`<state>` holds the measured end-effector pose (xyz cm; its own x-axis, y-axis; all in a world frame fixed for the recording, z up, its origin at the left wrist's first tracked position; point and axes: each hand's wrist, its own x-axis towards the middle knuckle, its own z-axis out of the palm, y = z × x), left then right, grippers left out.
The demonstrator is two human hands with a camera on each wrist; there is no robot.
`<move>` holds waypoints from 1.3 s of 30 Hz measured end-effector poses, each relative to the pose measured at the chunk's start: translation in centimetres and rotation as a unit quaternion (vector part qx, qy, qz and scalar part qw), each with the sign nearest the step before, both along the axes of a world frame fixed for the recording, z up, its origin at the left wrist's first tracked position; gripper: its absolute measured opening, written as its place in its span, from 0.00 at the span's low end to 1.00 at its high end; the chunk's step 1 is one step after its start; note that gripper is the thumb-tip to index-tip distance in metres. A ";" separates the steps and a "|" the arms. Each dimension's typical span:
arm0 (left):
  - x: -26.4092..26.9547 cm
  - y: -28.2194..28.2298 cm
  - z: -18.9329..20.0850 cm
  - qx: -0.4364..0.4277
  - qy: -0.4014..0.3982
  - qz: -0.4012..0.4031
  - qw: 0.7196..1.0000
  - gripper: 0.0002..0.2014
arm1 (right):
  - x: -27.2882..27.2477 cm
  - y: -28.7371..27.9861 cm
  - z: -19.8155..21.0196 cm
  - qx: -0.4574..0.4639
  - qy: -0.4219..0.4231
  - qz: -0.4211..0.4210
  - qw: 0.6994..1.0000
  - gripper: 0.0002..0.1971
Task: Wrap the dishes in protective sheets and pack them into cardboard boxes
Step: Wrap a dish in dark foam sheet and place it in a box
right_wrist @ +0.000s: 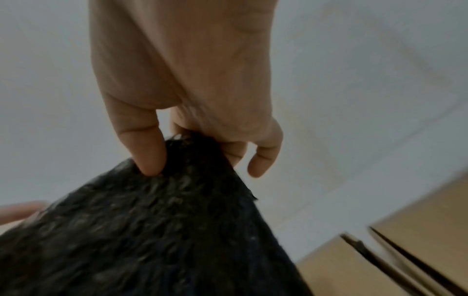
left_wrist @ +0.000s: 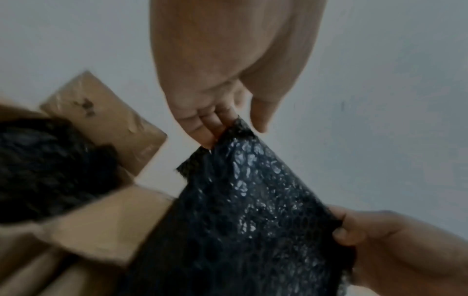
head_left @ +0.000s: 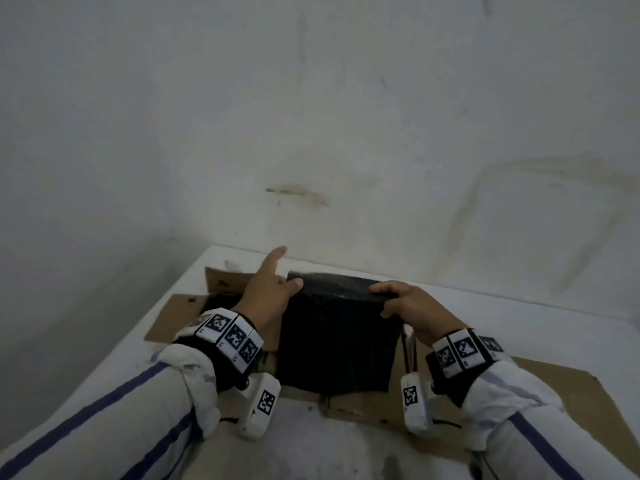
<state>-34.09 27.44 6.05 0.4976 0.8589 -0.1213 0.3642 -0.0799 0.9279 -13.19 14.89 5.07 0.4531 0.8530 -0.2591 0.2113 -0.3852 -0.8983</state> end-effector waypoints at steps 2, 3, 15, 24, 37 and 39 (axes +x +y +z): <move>-1.9 0.4 0.2 0.032 0.028 -0.079 0.996 0.21 | -2.0 0.9 1.3 -0.021 -0.074 0.010 0.997 0.11; -2.7 0.8 0.2 0.059 0.070 -0.100 0.991 0.15 | -2.8 1.4 2.1 -0.028 -0.100 0.014 0.995 0.10; -6.8 2.7 1.2 0.088 0.109 -0.189 0.972 0.15 | -12.8 7.2 7.3 -0.038 -0.375 0.179 0.909 0.08; -11.1 5.9 -1.3 -0.210 -0.127 -0.003 0.969 0.16 | -8.7 6.9 0.0 -0.095 0.036 0.180 0.978 0.33; -14.1 5.4 -2.2 -0.172 0.126 0.042 0.976 0.06 | -11.0 9.2 -1.7 -0.008 0.183 0.094 0.979 0.09; -13.9 5.3 -2.4 -0.205 0.020 0.096 0.974 0.06 | -11.7 9.3 -1.7 0.015 0.187 0.092 0.978 0.09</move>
